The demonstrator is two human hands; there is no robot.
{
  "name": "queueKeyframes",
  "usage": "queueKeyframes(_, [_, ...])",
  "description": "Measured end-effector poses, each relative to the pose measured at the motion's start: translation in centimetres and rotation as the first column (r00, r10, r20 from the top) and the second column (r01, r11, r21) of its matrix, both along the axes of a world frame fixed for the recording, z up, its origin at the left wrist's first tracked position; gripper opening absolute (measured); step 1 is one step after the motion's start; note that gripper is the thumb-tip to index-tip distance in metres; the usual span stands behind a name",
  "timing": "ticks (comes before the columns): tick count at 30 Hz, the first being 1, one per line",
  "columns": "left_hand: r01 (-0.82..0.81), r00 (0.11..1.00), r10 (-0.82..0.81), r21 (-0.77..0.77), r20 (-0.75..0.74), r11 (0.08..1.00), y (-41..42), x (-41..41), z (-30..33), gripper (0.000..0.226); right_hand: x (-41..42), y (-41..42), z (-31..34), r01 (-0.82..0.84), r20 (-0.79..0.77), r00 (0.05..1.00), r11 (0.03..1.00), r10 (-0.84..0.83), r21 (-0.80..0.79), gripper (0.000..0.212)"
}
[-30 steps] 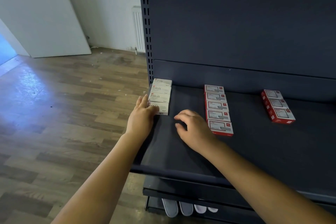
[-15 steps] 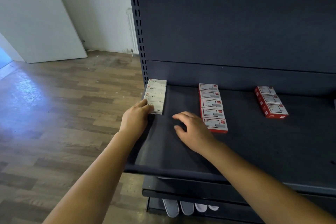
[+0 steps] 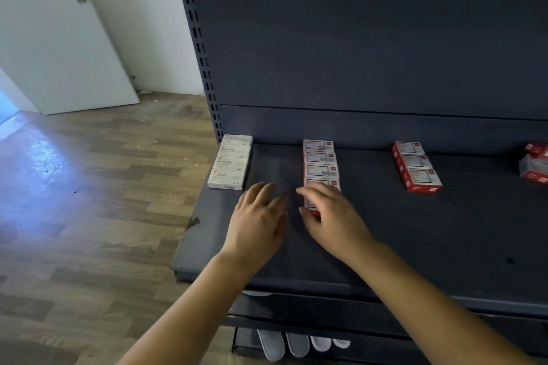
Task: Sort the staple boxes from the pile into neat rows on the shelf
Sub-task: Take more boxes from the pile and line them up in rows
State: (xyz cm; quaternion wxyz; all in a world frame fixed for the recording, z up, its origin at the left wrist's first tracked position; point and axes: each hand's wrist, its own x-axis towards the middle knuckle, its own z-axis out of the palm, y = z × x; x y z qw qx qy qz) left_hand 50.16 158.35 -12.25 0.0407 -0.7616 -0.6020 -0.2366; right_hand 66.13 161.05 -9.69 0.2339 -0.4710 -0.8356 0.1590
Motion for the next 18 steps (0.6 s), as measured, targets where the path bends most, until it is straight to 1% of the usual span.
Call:
queueKeyframes(4, [0.050,0.999,-0.050,0.046,-0.008,0.998,-0.1,4.3,0.2,0.037,4.1,-0.3,-0.2,0.036,0.013,0.999,0.999,-0.036,0.018,0.037])
queueKeyframes(6, [0.077,0.997,-0.076,0.032,-0.007,0.997,-0.1,6.8,0.3,0.035,6.5,-0.6,-0.1,0.047,0.007,0.999,0.999,-0.048,0.013,0.037])
queueKeyframes(10, [0.127,0.991,-0.128,0.004,0.038,0.992,-0.1,12.8,1.2,0.039,12.2,-0.8,0.2,0.080,0.014,0.997,0.997,-0.080,0.005,0.036])
queueKeyframes(13, [0.182,0.982,-0.182,0.004,0.054,0.983,0.2,17.5,1.6,0.040,16.6,-0.5,0.3,0.134,0.009,0.991,0.991,-0.134,-0.002,0.036])
queueKeyframes(18, [0.221,0.971,-0.223,0.033,0.085,0.975,0.5,24.7,1.8,0.039,23.5,-0.9,0.4,0.199,0.017,0.980,0.980,-0.198,-0.023,0.037])
